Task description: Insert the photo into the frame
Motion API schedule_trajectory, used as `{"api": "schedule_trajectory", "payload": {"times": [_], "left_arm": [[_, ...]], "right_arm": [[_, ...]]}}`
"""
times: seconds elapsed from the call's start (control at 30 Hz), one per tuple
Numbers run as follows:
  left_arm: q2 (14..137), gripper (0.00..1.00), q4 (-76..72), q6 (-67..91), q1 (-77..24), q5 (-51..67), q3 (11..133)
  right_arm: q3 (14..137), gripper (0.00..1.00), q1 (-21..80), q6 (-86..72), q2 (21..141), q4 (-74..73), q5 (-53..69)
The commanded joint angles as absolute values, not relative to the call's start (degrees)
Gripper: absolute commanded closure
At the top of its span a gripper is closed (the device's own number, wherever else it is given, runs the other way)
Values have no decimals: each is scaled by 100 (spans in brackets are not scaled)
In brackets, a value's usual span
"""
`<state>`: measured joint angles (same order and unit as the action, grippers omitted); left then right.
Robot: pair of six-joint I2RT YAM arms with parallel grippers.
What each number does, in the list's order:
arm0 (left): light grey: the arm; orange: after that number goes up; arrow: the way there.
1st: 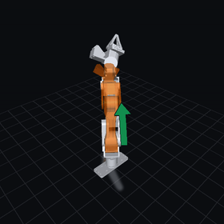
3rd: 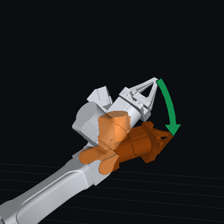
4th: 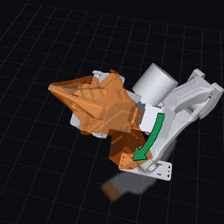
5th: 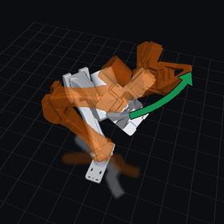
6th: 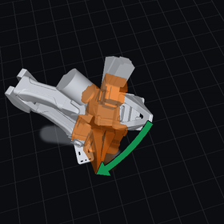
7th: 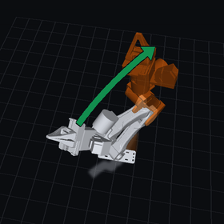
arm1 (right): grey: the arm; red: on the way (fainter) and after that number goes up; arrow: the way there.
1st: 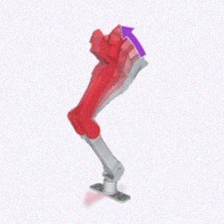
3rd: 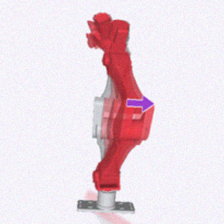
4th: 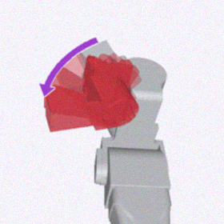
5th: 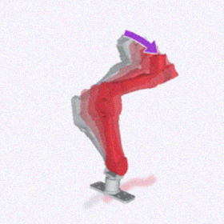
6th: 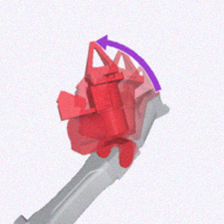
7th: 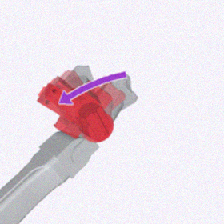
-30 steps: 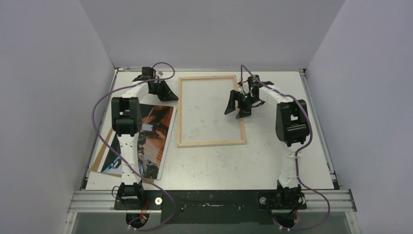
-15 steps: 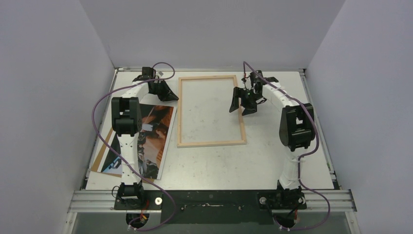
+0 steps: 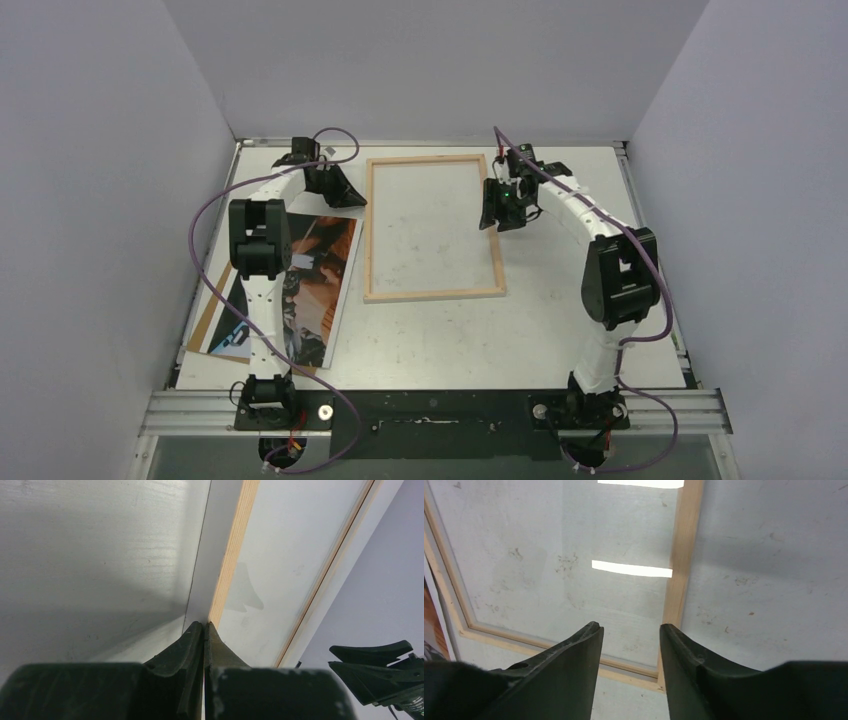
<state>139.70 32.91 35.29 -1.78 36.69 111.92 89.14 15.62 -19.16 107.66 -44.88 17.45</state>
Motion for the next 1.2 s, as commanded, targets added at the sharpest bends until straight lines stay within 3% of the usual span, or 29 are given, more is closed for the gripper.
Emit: {"api": "schedule_trajectory", "payload": {"times": [0.0,0.1,0.23,0.5,0.57,0.73,0.87,1.0,1.17], "left_arm": [[13843,100,3700,3260,-202,3165,11447],[13731,98,3930,3166,-202,3147,11771],[13610,95,4259,3063,-170,3106,12063],[13200,87,4785,2902,-29,2709,12076],[12990,80,4971,2808,188,2373,11977],[12093,50,5314,2441,638,1340,11062],[11275,37,5251,2154,1113,976,9832],[10616,35,5121,2130,1347,919,8922],[9949,42,4897,2302,1353,1274,8133]], "right_arm": [[8688,59,1924,-2367,10548,-3936,1174],[8659,69,2173,-2506,10718,-3747,1101],[8684,74,2373,-2675,10937,-3704,930],[8711,74,2406,-2893,11127,-3942,554],[8680,74,2413,-2895,11070,-3947,465],[8694,67,2428,-2847,10804,-3777,538],[8852,61,2549,-2685,10879,-3576,987],[9170,58,2788,-2630,11177,-3486,1417],[9797,50,3138,-2679,11566,-3164,1852]]}}
